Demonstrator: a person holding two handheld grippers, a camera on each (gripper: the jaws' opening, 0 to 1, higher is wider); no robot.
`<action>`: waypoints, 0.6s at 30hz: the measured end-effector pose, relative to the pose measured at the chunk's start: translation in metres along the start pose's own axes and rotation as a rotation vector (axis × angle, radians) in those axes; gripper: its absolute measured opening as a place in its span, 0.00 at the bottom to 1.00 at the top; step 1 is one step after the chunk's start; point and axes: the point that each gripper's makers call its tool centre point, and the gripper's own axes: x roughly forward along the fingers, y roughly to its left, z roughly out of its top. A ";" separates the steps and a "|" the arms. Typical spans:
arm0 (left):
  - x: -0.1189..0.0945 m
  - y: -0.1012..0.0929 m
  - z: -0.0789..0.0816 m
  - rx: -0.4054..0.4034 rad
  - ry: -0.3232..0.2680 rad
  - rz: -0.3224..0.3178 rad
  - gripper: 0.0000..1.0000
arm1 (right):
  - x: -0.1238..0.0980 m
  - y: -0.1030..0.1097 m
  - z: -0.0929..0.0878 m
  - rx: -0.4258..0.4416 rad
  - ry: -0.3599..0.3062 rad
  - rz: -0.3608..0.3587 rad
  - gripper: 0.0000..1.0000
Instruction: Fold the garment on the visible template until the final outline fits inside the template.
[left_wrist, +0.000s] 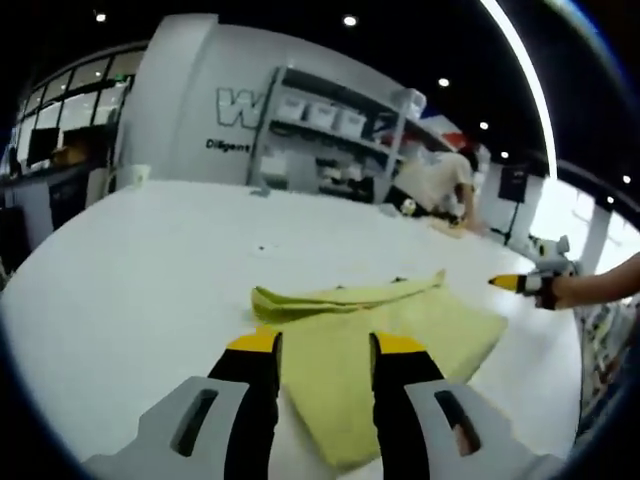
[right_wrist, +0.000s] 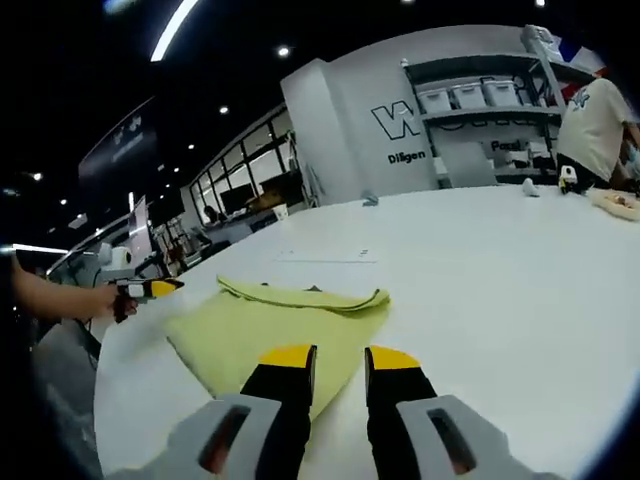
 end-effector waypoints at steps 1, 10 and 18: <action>-0.005 -0.001 -0.005 0.012 0.012 -0.012 0.31 | -0.004 0.002 -0.005 -0.007 0.013 0.013 0.16; -0.033 -0.012 -0.054 0.132 0.184 -0.069 0.26 | -0.028 0.020 -0.038 -0.011 0.073 0.079 0.17; -0.030 -0.012 -0.066 0.210 0.220 -0.099 0.18 | -0.033 0.024 -0.050 -0.024 0.121 0.077 0.17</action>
